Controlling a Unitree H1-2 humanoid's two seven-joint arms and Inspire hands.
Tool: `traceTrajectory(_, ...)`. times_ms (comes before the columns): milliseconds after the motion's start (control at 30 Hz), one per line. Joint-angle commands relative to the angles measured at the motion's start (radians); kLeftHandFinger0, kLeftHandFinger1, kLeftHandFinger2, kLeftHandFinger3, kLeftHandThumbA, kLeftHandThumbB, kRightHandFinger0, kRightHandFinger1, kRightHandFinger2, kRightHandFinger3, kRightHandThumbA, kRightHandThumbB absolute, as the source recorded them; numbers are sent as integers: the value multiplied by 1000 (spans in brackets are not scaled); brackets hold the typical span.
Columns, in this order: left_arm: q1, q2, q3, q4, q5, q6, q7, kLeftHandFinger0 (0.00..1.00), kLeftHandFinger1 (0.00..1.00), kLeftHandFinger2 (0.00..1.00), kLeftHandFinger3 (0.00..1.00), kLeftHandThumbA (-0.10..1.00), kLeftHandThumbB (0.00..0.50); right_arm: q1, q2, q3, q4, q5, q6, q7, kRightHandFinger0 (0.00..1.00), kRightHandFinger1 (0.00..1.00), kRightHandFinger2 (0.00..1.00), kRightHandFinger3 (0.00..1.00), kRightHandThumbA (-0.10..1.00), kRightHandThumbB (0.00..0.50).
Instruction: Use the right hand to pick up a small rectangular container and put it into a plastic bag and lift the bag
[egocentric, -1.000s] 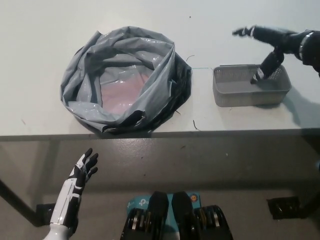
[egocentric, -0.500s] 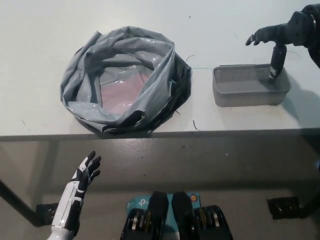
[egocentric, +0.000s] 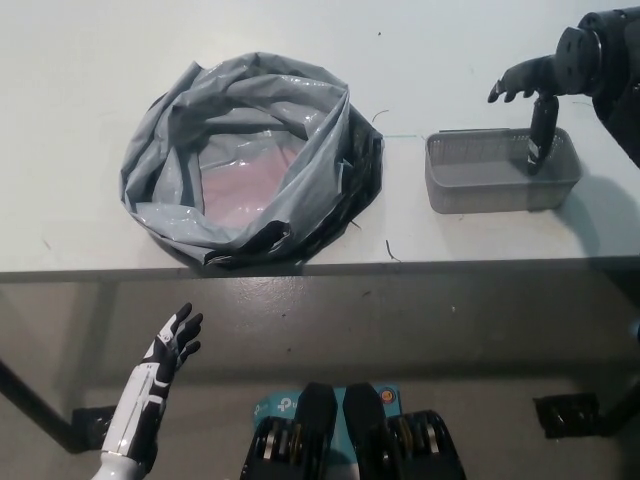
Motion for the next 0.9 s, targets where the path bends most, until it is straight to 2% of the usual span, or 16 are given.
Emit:
traceTrajectory(0,1,11,0,-15,-7,-50,-11,1000,1000,1000,1000,1000,215,-56,9,-15,15,-38,-37,-14,1000,1000,1000,1000,1000,500)
traceTrajectory(433,-2,10,-1,-19,-10,-45,-12,1000,1000,1000,1000,1000,229,-81,73,-13,128,-67,-73,-18,1000,1000,1000,1000,1000,500)
traceTrajectory(700,-2,10,0,-26,-22,-37,-17,1000,1000,1000,1000,1000,239,-80,108,-17,169,-84,-51,-26,1000,1000,1000,1000,1000,500)
traceTrajectory(867,-5,13,2,-31,-24,-28,-18,1000,1000,1000,1000,1000,248,-79,134,-25,236,-93,-51,-83,1000,1000,1000,1000,1000,500)
